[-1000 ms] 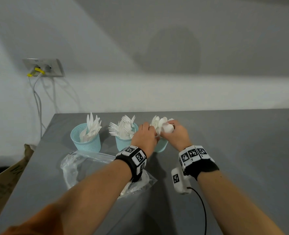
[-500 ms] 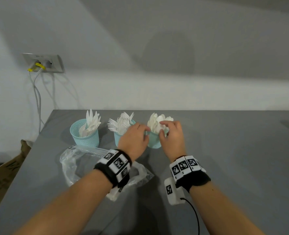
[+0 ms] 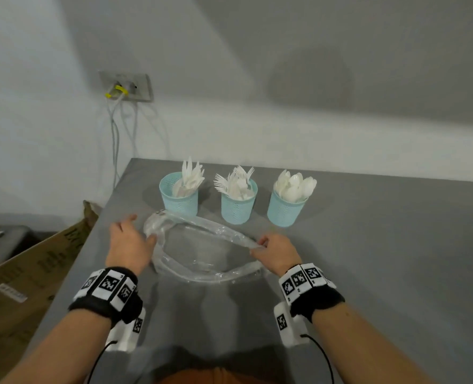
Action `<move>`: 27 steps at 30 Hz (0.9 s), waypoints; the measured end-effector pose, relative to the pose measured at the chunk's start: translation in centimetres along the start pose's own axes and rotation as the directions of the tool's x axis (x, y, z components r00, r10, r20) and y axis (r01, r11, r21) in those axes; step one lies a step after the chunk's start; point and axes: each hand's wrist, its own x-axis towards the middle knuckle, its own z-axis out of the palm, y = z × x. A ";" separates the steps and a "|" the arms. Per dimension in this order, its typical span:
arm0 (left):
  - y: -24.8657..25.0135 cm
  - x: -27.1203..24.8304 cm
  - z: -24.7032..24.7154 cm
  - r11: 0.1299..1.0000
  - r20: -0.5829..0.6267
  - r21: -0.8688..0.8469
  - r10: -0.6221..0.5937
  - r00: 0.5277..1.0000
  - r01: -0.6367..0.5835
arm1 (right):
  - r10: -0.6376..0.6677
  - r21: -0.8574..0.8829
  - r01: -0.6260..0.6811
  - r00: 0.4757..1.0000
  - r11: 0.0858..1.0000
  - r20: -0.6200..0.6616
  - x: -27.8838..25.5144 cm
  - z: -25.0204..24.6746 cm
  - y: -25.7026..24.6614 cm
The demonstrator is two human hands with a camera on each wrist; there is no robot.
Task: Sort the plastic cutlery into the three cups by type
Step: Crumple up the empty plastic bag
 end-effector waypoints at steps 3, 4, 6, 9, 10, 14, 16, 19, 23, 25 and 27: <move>-1.1 0.3 -0.7 0.995 0.145 0.099 -0.037 0.989 0.023 | 0.022 0.007 -0.022 1.000 1.000 -0.021 -0.3 0.4 0.1; -1.2 0.2 -0.8 0.991 0.159 0.131 -0.010 0.987 -0.011 | 0.026 0.012 -0.026 0.999 1.000 -0.035 -0.3 0.5 0.1; -1.1 0.0 -1.1 0.995 0.156 0.087 0.041 0.987 -0.055 | 0.026 0.042 -0.024 0.998 0.999 -0.051 -0.4 0.8 0.2; -0.3 -0.8 -1.6 0.996 0.193 -0.052 0.079 0.978 -0.070 | -0.019 0.129 0.017 1.000 0.991 0.009 -0.3 0.9 0.2; -0.1 -1.0 -1.8 0.993 0.209 -0.086 0.099 0.973 -0.083 | -0.042 0.158 0.036 0.999 0.987 0.035 -0.4 0.9 0.1; 0.8 -2.3 -3.0 0.938 0.305 -0.345 0.156 0.939 -0.044 | -0.126 0.408 0.069 0.986 0.910 0.113 -1.8 0.5 -0.8; 0.9 -2.7 -3.7 0.877 0.370 -0.477 0.136 0.919 0.062 | -0.162 0.525 0.063 0.976 0.849 0.144 -2.4 0.4 -1.2; 0.8 -2.7 -4.1 0.843 0.383 -0.526 0.121 0.916 0.109 | -0.182 0.468 0.115 0.978 0.876 0.100 -2.8 0.5 -1.6; 0.8 -2.7 -3.8 0.957 0.281 -0.276 0.164 0.946 -0.084 | -0.201 0.390 0.180 0.980 0.903 0.013 -3.8 1.2 -2.3; 0.7 -2.9 -4.2 0.981 0.245 -0.127 0.173 0.954 -0.145 | -0.162 0.406 0.171 0.985 0.898 -0.058 -4.2 1.2 -2.1; 0.0 -2.8 -5.3 0.983 0.151 0.010 0.178 0.972 -0.182 | -0.066 0.342 0.141 0.973 0.929 -0.222 -4.2 0.6 -1.1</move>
